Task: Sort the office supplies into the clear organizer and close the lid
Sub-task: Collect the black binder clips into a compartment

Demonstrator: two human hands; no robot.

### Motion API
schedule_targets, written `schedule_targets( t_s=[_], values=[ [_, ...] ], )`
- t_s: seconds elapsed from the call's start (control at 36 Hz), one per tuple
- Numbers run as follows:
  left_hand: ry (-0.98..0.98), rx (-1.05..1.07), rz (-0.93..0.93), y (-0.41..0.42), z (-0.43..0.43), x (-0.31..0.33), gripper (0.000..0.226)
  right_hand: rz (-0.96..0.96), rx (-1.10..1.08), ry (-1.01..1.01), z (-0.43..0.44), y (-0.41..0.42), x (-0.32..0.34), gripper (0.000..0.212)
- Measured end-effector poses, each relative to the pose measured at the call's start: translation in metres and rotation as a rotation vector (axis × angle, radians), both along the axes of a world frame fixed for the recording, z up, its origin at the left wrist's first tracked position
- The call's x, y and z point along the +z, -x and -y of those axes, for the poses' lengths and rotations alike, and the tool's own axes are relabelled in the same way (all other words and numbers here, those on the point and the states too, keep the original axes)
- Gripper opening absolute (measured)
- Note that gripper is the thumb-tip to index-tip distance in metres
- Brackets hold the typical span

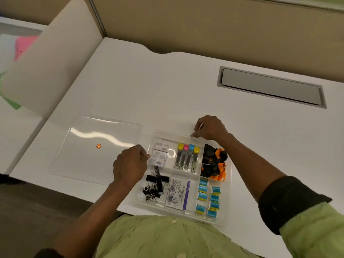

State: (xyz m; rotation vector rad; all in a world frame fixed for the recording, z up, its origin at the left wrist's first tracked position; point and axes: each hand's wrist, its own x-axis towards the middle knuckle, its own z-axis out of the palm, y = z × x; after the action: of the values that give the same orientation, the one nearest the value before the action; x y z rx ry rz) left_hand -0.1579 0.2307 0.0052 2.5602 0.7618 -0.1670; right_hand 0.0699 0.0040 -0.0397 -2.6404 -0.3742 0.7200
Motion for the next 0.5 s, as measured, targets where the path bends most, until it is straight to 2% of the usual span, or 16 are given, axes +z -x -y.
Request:
schedule_targets(
  t_s=[0.17, 0.31, 0.39, 0.5],
  values=[
    [0.051, 0.064, 0.019, 0.002, 0.001, -0.002, 0.019, -0.016, 0.082, 0.133, -0.016, -0.005, -0.006, 0.024],
    [0.025, 0.073, -0.005, 0.0, 0.003, -0.002, 0.019, 0.012, 0.072, 0.151, -0.027, -0.004, -0.009, 0.013],
    [0.022, 0.074, -0.019, -0.001, 0.002, -0.002, 0.019, 0.043, 0.019, 0.106, -0.027, -0.001, -0.003, 0.015],
    [0.02, 0.069, -0.023, 0.0, 0.001, -0.002, 0.018, 0.158, -0.09, -0.094, -0.028, 0.013, 0.021, 0.016]
  ],
)
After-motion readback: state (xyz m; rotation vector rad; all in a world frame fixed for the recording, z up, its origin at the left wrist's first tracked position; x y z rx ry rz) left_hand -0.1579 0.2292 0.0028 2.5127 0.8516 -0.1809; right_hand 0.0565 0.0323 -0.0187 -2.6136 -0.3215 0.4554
